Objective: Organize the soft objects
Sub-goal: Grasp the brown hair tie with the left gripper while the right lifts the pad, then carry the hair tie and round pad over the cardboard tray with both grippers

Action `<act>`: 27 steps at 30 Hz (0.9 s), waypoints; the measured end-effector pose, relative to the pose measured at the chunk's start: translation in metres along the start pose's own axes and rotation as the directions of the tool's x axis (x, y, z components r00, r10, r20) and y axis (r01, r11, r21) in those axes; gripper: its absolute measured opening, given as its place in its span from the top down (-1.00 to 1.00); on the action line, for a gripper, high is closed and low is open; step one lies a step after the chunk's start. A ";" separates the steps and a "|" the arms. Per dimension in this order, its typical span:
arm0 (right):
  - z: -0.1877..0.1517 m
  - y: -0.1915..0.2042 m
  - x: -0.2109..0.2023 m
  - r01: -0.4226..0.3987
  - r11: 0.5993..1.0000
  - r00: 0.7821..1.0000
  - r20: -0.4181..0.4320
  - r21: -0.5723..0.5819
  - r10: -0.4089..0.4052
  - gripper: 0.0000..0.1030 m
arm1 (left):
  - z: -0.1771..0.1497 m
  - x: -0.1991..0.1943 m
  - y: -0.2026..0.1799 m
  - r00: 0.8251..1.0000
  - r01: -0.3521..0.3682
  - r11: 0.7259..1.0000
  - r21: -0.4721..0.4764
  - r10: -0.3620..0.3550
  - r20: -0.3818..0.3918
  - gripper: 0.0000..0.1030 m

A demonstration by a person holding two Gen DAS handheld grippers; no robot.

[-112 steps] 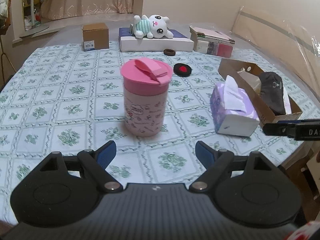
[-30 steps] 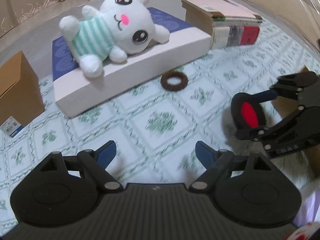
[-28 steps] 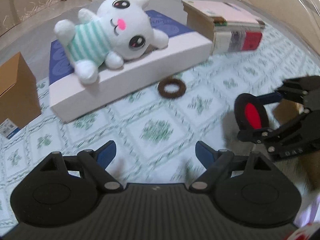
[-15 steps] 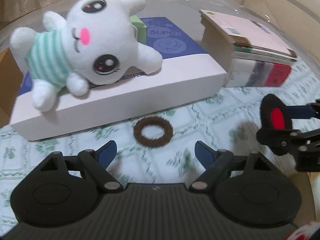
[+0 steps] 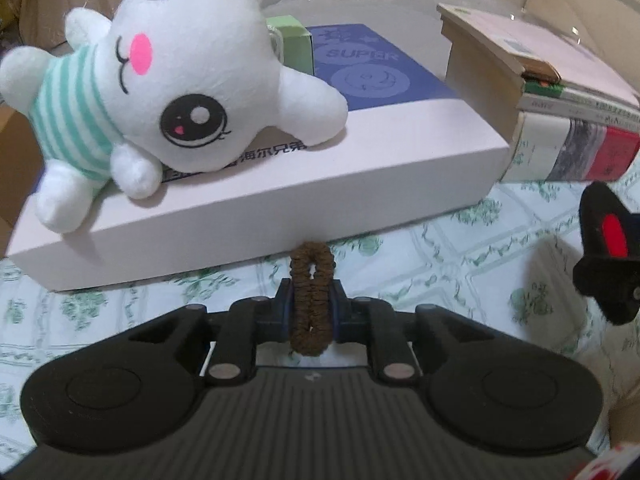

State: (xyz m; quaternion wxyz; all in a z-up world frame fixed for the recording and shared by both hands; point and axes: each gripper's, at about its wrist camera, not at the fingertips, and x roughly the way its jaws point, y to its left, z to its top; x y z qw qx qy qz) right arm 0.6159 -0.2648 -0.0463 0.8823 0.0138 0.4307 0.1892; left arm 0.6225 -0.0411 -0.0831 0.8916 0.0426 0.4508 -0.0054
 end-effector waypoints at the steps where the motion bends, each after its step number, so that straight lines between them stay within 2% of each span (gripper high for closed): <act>1: 0.000 0.000 -0.003 -0.003 1.000 1.000 -0.001 0.006 0.003 -0.45 | -0.001 -0.005 0.000 1.000 0.003 1.000 0.009 -0.003 -0.006 0.70; 7: -0.007 0.020 -0.050 -0.025 1.000 1.000 -0.007 0.006 0.025 -0.45 | -0.006 -0.067 -0.002 0.999 0.039 0.998 0.041 -0.038 -0.012 0.70; 14: -0.040 0.068 -0.157 -0.050 0.999 0.998 0.032 -0.006 0.050 -0.45 | -0.035 -0.193 -0.002 0.991 0.128 0.990 0.058 -0.130 0.042 0.70; 21: -0.096 0.114 -0.256 -0.076 0.997 0.994 0.076 -0.016 0.077 -0.45 | -0.107 -0.291 -0.003 0.976 0.202 0.978 0.051 -0.205 0.067 0.71; 27: -0.156 0.148 -0.309 -0.101 0.995 0.987 0.122 -0.013 0.102 -0.45 | -0.181 -0.350 -0.003 0.956 0.260 0.964 0.062 -0.265 0.126 0.71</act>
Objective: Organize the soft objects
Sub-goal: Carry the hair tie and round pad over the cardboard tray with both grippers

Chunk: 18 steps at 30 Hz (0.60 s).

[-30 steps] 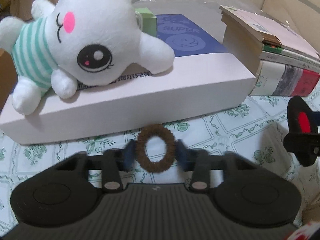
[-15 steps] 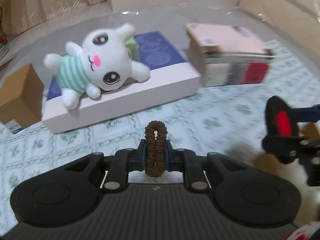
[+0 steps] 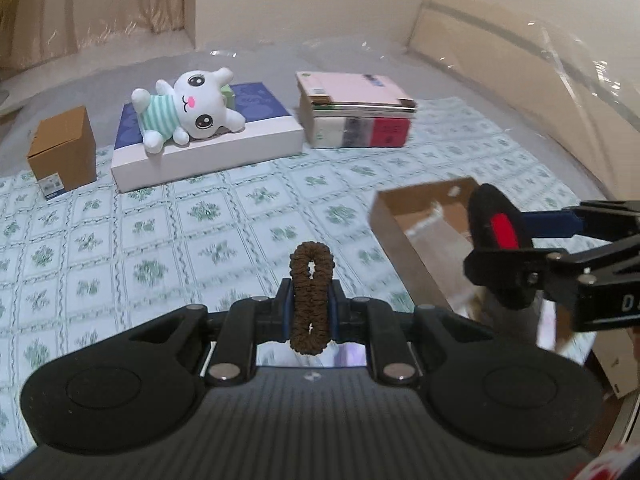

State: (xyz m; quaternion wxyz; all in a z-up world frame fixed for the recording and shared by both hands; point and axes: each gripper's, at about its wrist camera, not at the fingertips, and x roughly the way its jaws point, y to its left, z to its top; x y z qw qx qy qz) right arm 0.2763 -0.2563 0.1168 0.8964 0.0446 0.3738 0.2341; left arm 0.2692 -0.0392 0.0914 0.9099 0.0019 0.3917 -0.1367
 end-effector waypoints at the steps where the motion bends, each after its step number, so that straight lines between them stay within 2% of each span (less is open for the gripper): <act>1: -0.012 0.006 -0.008 0.002 1.000 1.000 0.010 -0.003 -0.002 -0.45 | -0.011 -0.009 -0.002 1.000 0.004 1.000 -0.006 -0.004 0.013 0.71; 6: -0.077 0.022 -0.044 0.004 0.999 0.999 0.043 0.052 -0.006 -0.45 | -0.073 -0.040 -0.007 0.999 0.027 0.998 -0.063 -0.024 0.048 0.71; 11: -0.132 0.017 -0.078 0.053 0.987 0.995 0.073 0.155 -0.065 -0.45 | -0.123 -0.054 -0.019 0.998 0.012 0.995 -0.096 -0.005 0.068 0.71; 15: -0.158 0.009 -0.101 0.124 0.978 0.988 0.069 0.168 -0.137 -0.45 | -0.150 -0.062 -0.034 0.997 0.008 0.992 -0.126 0.001 0.074 0.71; 18: -0.169 0.003 -0.116 0.168 0.970 0.980 0.074 0.173 -0.183 -0.45 | -0.158 -0.063 -0.042 0.997 0.026 0.988 -0.155 -0.015 0.073 0.71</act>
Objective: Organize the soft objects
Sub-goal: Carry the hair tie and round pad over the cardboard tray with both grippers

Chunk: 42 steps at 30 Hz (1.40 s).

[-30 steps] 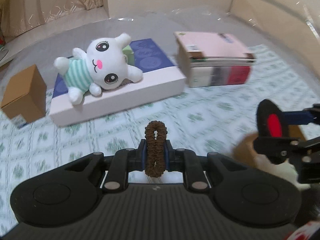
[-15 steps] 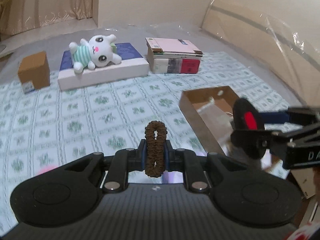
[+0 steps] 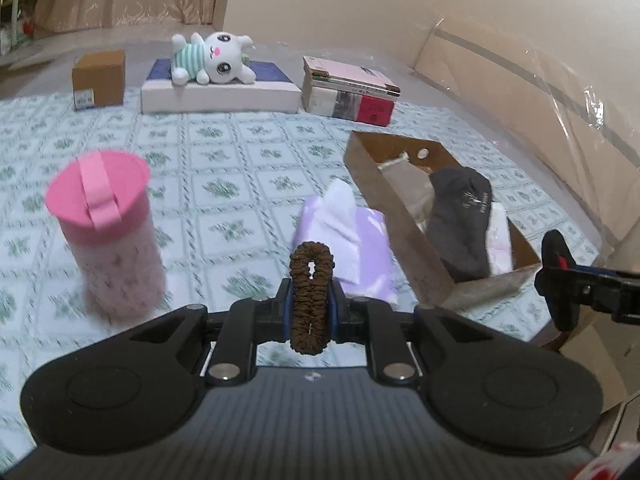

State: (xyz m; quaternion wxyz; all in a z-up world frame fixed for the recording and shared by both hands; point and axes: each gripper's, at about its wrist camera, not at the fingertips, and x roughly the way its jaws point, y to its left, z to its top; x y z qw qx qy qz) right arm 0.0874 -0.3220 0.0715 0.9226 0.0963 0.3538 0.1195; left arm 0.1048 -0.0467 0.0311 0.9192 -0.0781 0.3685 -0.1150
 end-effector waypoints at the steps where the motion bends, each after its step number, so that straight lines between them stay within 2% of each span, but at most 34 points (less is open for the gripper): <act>1: -0.003 -0.004 -0.004 0.011 1.000 1.000 0.004 0.002 -0.011 -0.45 | -0.002 0.000 -0.004 1.000 0.008 1.000 0.000 -0.008 -0.002 0.71; 10: -0.014 -0.033 -0.026 0.103 0.995 0.994 0.038 0.010 -0.104 -0.45 | -0.010 0.012 -0.049 0.997 0.071 0.996 0.052 -0.069 -0.038 0.71; 30: -0.011 -0.073 -0.037 0.125 0.991 0.990 0.059 0.040 -0.127 -0.45 | -0.012 0.034 -0.109 0.991 0.110 0.987 0.115 -0.100 -0.083 0.71; 42: -0.011 -0.091 -0.030 0.144 0.988 0.988 0.038 0.052 -0.147 -0.45 | -0.006 0.055 -0.129 0.987 0.139 0.983 0.124 -0.127 -0.097 0.71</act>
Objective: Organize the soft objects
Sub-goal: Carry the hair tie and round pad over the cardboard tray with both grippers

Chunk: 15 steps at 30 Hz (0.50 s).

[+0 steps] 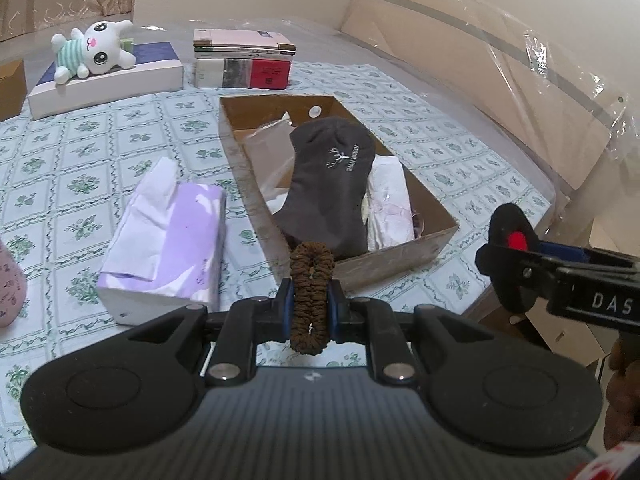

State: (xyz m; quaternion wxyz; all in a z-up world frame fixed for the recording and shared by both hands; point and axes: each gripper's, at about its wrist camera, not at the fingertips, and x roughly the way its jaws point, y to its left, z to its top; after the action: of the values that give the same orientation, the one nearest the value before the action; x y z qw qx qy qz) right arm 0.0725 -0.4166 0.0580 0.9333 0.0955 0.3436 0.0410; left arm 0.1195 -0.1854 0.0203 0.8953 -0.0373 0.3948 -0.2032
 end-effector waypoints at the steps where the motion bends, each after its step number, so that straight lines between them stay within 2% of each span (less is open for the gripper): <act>1: 0.001 -0.001 0.001 0.001 1.000 1.000 -0.001 0.000 -0.001 -0.45 | 0.001 0.002 -0.001 1.000 0.002 1.000 0.000 -0.002 0.001 0.71; 15: 0.013 -0.022 0.017 0.014 1.000 1.000 -0.002 -0.015 -0.014 -0.45 | 0.029 0.026 -0.018 0.999 0.024 1.000 0.013 -0.024 0.024 0.71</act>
State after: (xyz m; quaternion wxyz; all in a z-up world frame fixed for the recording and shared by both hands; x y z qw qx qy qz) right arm 0.0945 -0.4379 0.0523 0.9339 0.0860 0.3450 0.0371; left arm 0.1502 -0.2150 0.0261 0.8976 -0.0386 0.3823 -0.2159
